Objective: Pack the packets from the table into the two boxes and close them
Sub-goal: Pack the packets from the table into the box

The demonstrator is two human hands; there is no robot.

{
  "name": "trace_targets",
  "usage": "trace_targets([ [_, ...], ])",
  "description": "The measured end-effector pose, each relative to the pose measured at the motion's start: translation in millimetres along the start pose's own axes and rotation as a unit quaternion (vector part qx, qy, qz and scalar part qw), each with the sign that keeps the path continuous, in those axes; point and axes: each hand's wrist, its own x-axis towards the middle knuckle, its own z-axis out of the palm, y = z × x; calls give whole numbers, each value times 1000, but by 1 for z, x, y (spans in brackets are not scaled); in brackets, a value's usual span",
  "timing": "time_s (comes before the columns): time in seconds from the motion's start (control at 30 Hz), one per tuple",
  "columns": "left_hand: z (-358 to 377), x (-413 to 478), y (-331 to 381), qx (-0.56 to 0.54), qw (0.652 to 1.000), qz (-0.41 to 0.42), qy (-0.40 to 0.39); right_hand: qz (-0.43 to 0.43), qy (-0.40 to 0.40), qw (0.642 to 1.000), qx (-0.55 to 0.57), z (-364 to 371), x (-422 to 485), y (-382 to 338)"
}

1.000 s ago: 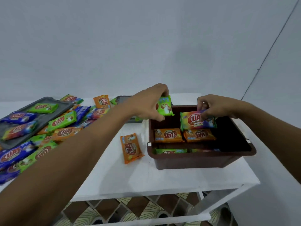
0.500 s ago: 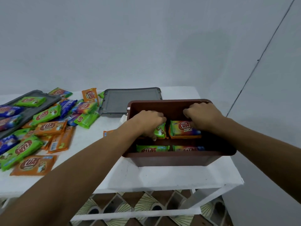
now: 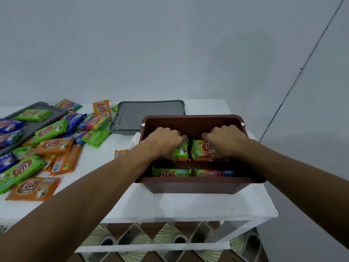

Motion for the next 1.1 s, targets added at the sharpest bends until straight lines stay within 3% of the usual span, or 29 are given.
trace_targets([
  [0.67, 7, -2, 0, 26, 998, -56, 26, 35, 18, 999, 1, 8, -2, -7],
  [1.0, -9, -9, -12, -37, 998, -35, -42, 29, -62, 996, 60, -5, -2, -3],
  [1.1, -8, -21, -28, -71, 997, -1, -26, 30, -75, 995, 65, -11, -4, -3],
])
